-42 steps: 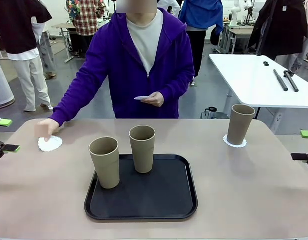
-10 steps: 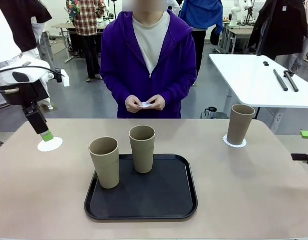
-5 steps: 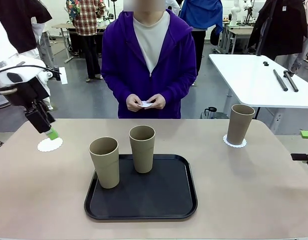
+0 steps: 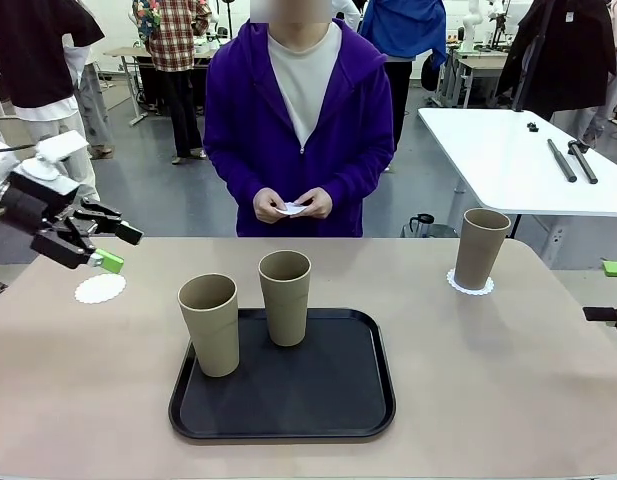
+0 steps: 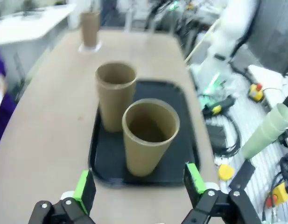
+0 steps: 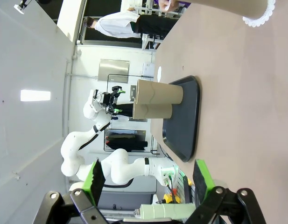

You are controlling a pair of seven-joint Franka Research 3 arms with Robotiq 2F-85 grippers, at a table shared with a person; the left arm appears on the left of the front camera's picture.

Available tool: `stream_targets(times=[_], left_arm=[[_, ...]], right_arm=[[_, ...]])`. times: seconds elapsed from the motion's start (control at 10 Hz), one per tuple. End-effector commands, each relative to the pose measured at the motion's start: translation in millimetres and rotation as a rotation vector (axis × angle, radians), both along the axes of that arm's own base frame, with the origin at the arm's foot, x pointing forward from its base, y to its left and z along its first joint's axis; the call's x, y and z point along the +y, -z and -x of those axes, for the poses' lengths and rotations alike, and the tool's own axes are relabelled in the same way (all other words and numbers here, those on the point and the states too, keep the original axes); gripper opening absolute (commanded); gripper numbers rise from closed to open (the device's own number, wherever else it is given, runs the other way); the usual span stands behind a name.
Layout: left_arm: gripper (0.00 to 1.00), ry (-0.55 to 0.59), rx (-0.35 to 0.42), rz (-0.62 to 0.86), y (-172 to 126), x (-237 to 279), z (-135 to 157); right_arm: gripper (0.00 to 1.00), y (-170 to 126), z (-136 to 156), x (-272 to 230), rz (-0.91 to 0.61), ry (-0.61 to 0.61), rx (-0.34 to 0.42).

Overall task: Place coasters on the table and set cups on them.
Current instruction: Take one Reusable plastic cup from the Flat Tray and place it on a coaster set by the human.

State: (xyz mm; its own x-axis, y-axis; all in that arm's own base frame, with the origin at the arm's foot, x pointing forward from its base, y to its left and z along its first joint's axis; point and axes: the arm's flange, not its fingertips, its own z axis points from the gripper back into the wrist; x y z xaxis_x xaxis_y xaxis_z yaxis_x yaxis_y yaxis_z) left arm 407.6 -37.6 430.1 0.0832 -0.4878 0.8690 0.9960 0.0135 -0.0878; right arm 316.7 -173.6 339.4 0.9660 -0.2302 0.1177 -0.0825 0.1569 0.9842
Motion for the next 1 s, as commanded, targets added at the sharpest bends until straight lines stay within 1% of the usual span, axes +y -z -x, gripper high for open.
stream_targets(times=[0.0, 0.1, 0.2, 0.3, 0.4, 0.6, 0.7, 0.8, 0.9], left_arm=[[1.0, 0.161, 0.135, 0.168, 46, 17, -34], [1.0, 0.199, 0.149, 0.213, 64, 17, -38], [1.0, 0.165, 0.076, 0.232, 81, 20, -38], [1.0, 0.174, 0.051, 0.267, 95, 23, -38], [1.0, 0.168, 0.049, 0.279, 108, 23, -39], [1.0, 0.145, 0.069, 0.283, 131, 16, -36], [1.0, 0.16, 0.087, 0.271, 139, 10, -33], [1.0, 0.167, 0.109, 0.229, 139, 4, -29], [1.0, 0.17, 0.108, 0.268, 135, 19, -36]], right_arm=[[1.0, -1, 0, 1, -0.007, -0.001, -0.008], [1.0, -1, 0, 1, -0.007, -0.001, -0.008], [1.0, -1, 0, 1, -0.007, -0.001, -0.008], [1.0, -1, 0, 1, -0.007, -0.001, -0.008], [1.0, -1, 0, 1, -0.007, -0.001, -0.008], [1.0, -1, 0, 1, -0.007, -0.001, -0.008], [1.0, -1, 0, 1, -0.007, -0.001, -0.008], [1.0, -1, 0, 1, -0.007, -0.001, -0.008], [1.0, -1, 0, 1, -0.007, -0.001, -0.008]])
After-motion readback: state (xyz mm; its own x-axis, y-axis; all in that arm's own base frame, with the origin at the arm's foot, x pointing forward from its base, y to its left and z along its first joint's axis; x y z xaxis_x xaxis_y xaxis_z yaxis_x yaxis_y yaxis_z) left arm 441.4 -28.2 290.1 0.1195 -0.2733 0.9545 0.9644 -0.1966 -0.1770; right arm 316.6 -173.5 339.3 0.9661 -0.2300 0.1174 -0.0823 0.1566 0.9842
